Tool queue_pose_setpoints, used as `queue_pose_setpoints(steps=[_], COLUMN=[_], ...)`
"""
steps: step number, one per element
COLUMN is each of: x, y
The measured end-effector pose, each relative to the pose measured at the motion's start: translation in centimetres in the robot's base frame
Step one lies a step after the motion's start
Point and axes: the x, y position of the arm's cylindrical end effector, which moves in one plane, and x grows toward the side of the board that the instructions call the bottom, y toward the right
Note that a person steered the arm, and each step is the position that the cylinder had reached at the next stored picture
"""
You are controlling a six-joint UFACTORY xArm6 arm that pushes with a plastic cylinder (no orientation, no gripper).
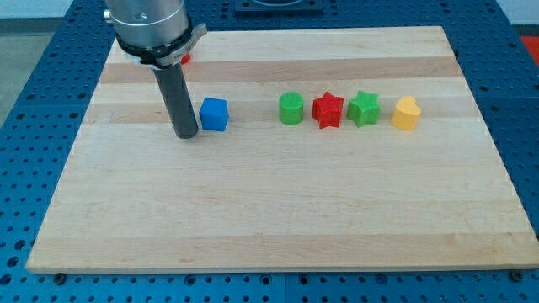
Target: Push the blue cube towards left to the green circle
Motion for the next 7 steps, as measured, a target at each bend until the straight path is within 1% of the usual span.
queue_pose_setpoints(steps=[3, 4, 7], x=[-0.3, -0.3, -0.9], y=[2.4, 2.4, -1.1])
